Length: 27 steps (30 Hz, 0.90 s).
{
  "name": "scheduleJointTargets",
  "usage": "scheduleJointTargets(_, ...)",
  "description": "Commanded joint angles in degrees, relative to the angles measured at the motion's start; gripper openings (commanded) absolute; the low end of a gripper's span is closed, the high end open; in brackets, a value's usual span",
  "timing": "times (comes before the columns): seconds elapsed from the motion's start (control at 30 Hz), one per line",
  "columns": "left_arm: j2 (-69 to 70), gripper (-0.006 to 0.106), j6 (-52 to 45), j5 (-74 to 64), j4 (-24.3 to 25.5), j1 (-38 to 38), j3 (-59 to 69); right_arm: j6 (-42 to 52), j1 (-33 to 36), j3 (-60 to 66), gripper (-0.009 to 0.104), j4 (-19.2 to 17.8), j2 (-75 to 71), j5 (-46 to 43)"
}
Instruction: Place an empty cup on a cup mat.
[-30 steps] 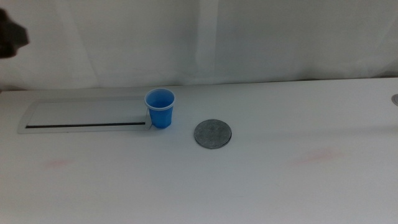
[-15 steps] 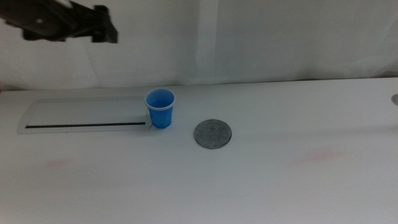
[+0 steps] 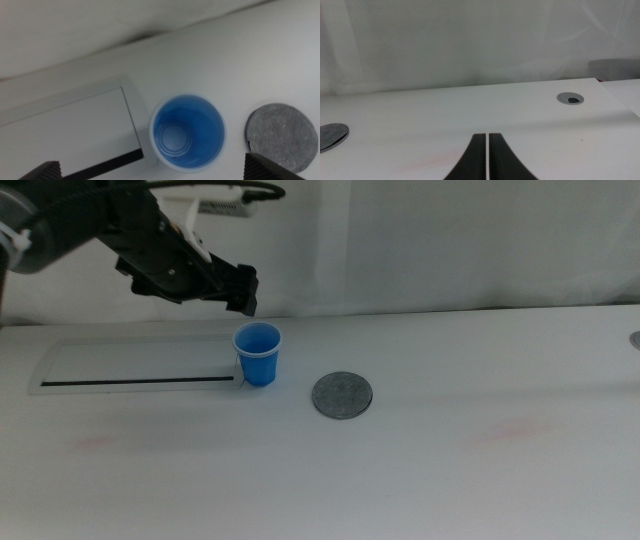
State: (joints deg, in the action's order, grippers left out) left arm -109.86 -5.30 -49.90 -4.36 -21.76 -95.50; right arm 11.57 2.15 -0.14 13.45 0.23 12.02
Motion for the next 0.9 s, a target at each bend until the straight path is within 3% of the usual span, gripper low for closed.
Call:
scheduleJointTargets(0.0, -1.31, 0.092, 0.80, 0.49, -0.08, -0.81, -0.35, 0.40, 0.23, 2.27, -0.003, -0.23, -2.08, -0.43)
scheduleJointTargets(0.87, -9.69, 0.092, 2.83, 5.88, 1.06, -1.09, -0.35, 0.40, 0.23, 2.27, -0.003, -0.23, -2.08, -0.43)
